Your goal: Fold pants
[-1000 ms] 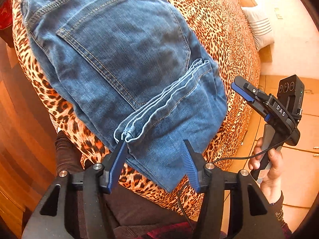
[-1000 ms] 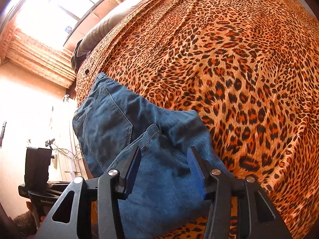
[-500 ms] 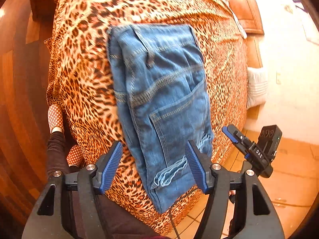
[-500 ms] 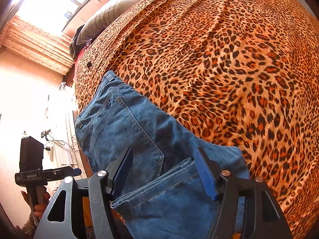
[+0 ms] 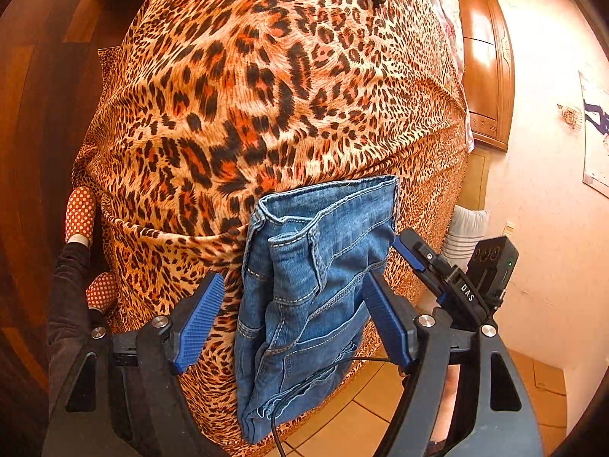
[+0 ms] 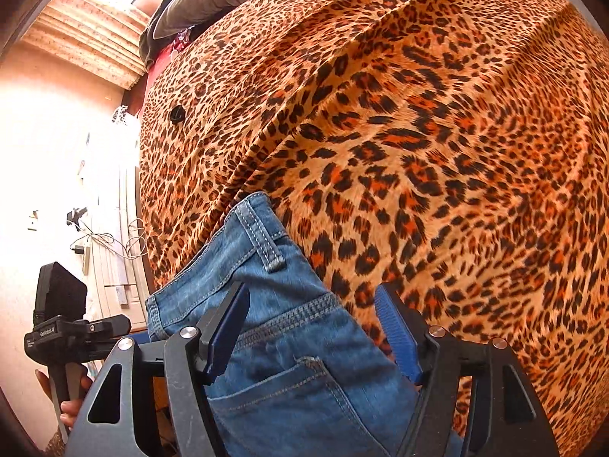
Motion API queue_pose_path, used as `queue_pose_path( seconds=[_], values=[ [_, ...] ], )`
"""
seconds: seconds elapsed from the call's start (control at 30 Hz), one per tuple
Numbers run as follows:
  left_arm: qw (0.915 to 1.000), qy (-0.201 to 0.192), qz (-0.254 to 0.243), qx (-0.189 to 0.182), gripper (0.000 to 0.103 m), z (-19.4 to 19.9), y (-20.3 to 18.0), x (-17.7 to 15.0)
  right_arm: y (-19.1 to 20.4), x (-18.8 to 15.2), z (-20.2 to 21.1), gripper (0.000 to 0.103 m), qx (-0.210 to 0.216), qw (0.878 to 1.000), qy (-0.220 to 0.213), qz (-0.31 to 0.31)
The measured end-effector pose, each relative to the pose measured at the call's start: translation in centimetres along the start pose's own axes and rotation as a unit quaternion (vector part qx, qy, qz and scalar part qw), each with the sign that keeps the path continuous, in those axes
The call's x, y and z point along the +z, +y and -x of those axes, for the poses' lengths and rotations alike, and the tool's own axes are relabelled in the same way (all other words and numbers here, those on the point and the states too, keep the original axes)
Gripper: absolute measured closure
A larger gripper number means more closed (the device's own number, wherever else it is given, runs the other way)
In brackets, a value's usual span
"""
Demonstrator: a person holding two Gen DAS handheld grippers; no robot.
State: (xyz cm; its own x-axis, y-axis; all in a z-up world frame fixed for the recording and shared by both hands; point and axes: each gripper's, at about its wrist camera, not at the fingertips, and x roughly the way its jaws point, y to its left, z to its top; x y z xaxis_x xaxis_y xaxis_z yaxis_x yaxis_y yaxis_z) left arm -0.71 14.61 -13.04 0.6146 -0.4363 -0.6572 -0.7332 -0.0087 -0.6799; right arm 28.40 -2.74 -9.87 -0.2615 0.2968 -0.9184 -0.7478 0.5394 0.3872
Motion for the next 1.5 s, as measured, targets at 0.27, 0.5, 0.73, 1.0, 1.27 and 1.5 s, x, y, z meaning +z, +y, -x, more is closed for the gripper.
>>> queue_pose_path(
  seconds=[0.27, 0.5, 0.73, 1.0, 1.27, 1.5],
  values=[
    [1.0, 0.005, 0.0, 0.001, 0.028, -1.7, -1.2, 1.7, 2.9, 2.6, -3.5, 0.03, 0.015, 0.998, 0.032, 0.061],
    [0.9958, -0.018, -0.054, 0.071, 0.081, -2.5, -2.4, 0.7, 6.1, 2.2, -4.2, 0.07, -0.036, 0.984, 0.038, 0.167],
    [0.9865, -0.048, -0.14, 0.07, 0.09, 0.5, -5.7, -2.5, 6.0, 0.6, 0.3, 0.082, 0.026, 0.99, -0.024, 0.139],
    [0.9467, -0.068, -0.302, 0.09, 0.09, 2.6, -13.0, -10.8, 3.8, -5.8, 9.3, 0.085, 0.099, 0.983, -0.105, 0.111],
    [0.8896, -0.002, -0.447, 0.092, 0.09, -0.2, -16.9, -20.4, -3.2, -16.8, 15.3, 0.085, 0.141, 0.975, -0.168, 0.03],
    [0.8601, 0.145, -0.472, 0.128, 0.088, -10.6, -12.9, -26.0, -11.8, -27.0, 13.0, 0.082, 0.109, 0.979, -0.152, -0.078]
  ],
)
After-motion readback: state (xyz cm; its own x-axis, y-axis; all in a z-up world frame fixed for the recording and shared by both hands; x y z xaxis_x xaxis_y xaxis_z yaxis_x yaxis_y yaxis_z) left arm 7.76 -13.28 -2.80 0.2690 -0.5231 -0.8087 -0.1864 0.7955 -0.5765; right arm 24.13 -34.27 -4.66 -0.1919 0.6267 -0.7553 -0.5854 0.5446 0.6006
